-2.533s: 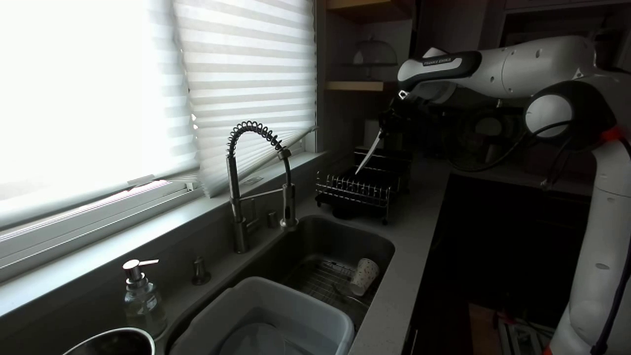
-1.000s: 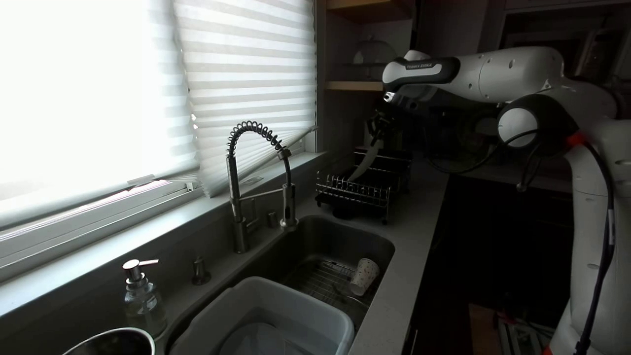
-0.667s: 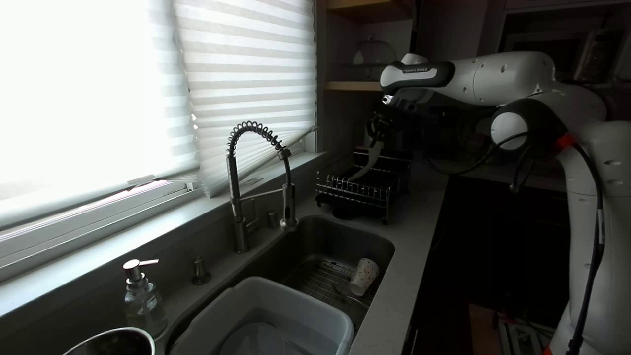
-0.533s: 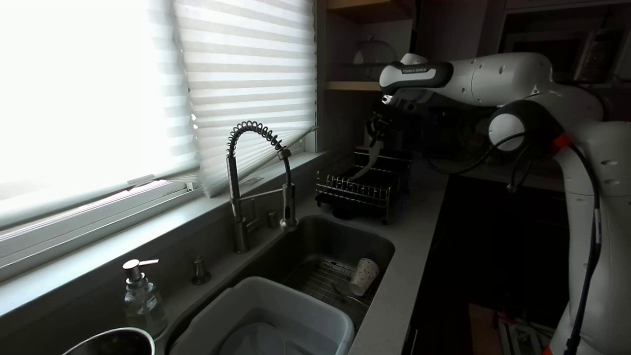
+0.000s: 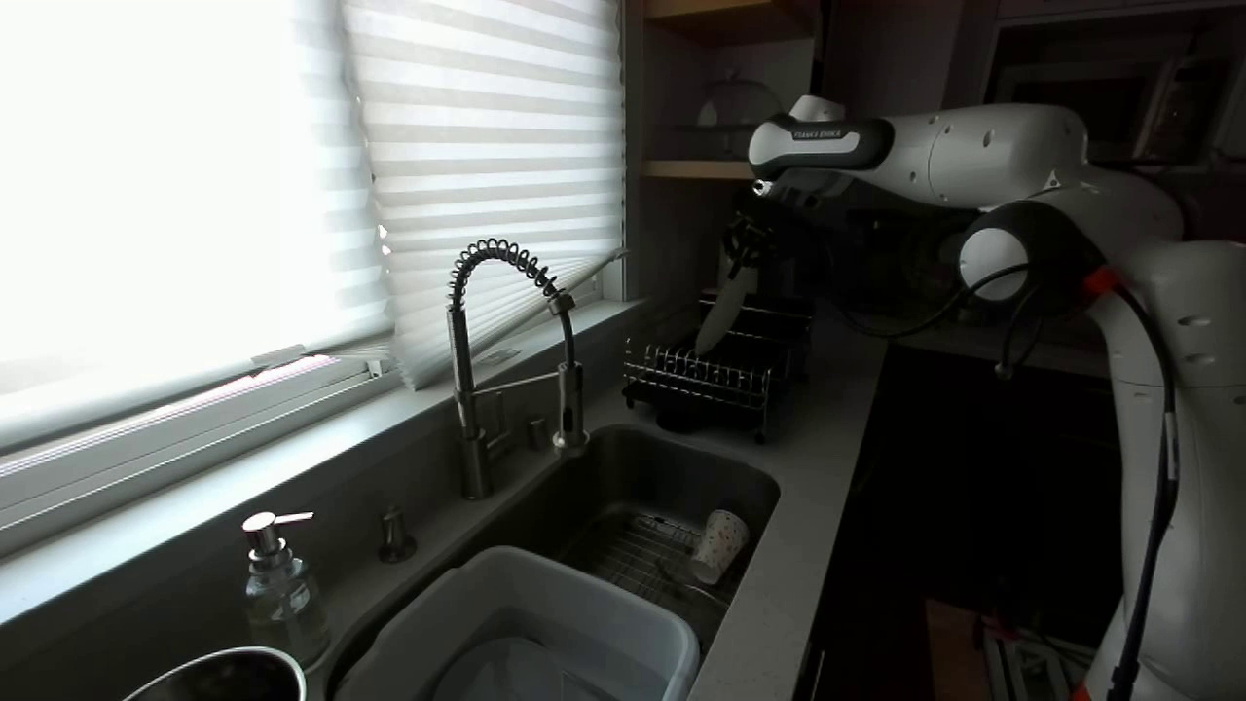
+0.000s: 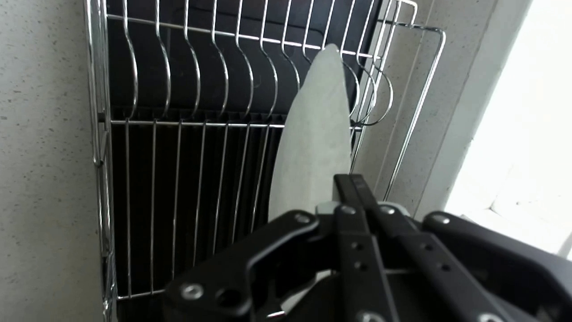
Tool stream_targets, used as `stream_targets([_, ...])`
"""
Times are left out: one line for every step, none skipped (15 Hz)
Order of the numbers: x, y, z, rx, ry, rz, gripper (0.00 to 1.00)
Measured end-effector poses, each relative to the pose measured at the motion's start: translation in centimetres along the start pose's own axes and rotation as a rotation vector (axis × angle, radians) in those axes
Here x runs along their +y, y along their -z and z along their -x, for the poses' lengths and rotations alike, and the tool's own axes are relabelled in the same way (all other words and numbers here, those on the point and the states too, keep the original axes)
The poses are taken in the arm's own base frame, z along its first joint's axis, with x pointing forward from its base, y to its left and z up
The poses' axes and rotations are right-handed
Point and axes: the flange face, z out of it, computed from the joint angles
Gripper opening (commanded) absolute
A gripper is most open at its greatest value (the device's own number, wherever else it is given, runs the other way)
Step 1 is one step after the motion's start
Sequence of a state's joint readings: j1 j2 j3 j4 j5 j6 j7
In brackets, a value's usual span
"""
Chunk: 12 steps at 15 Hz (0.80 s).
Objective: Move the white plate forward on the dish rack
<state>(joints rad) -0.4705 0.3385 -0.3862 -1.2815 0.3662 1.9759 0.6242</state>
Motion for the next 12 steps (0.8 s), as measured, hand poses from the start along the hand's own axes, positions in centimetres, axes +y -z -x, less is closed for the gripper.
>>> stream_targets([0.0,-0.2,0.0,0.001,0.001,0.0,0.0])
stream_targets([0.0,-0.4,0.0,-0.001,0.002,0.003,0.0])
stream_targets([0.0,-0.7,0.0,-0.003,0.002,0.007,0.0])
stream_targets([0.0,-1.1,0.0,-0.006,0.003,0.011,0.0])
stream_targets([-0.1,-1.4,0.0,-0.008,0.004,0.014,0.0])
stream_targets([-0.1,-1.7,0.1,-0.01,0.006,0.017,0.0])
stream_targets([-0.3,-1.9,0.1,-0.011,0.009,0.019,0.08])
stream_targets([-0.4,-2.1,0.2,-0.011,0.013,0.019,0.22])
stream_targets([-0.7,-2.2,0.3,-0.011,0.017,0.018,0.34])
stream_targets([-0.9,-2.3,0.4,-0.01,0.023,0.018,0.4])
stream_targets([-1.1,-2.4,0.4,-0.011,0.031,0.017,0.47])
stream_targets([-1.2,-2.5,0.5,-0.011,0.037,0.017,0.56])
